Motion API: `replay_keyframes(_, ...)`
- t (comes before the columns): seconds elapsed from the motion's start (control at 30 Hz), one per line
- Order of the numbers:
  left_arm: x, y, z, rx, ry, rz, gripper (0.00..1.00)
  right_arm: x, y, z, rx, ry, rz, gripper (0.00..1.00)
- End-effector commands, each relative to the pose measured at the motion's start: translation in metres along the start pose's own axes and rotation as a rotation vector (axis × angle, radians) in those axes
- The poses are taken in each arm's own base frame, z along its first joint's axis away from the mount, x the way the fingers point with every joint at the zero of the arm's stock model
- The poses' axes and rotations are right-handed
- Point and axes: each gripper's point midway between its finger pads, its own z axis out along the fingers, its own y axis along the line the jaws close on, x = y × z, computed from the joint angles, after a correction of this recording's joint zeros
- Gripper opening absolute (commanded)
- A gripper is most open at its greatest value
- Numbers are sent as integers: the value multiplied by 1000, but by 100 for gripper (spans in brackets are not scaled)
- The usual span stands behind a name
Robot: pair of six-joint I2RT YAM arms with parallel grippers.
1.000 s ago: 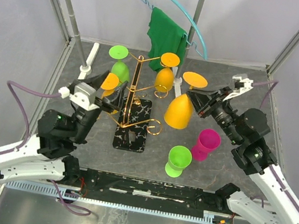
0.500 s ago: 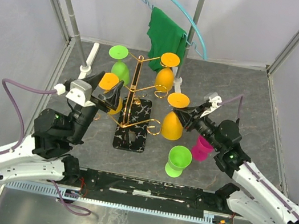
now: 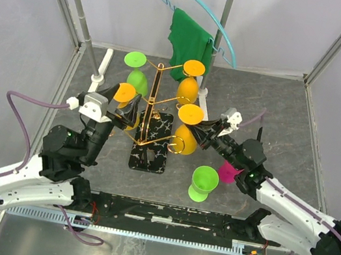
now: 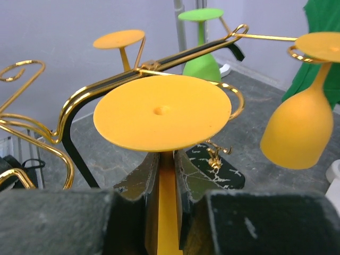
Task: Place the wine glass upside down on the wine glass rack
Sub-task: Turn the wine glass upside down at the wine rack.
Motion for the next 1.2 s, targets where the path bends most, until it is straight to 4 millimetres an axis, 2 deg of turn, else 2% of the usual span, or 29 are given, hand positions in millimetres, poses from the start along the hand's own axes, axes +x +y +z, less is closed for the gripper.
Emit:
replay_keyframes(0.0,-10,9,-3,-38,-30,-54,73,-13,14,10,-59,-65,-55,1)
replay_keyframes(0.27,-8,16,-7,-58,-29,-53,73,-4,20,24,-67,-67,-94,1)
replay_keyframes(0.57,-5,16,-7,-66,-30,-55,73,0,15,42,-37,-103,-130,1)
replay_keyframes(0.8,-2,17,-7,-78,-23,-42,73,-9,13,41,-24,-194,-146,1)
replay_keyframes(0.93,0,17,-6,-80,-22,-42,74,-4,9,43,-9,-180,-156,1)
replay_keyframes(1.17,1,16,-6,-80,-19,-34,74,2,8,58,-12,-149,-151,1)
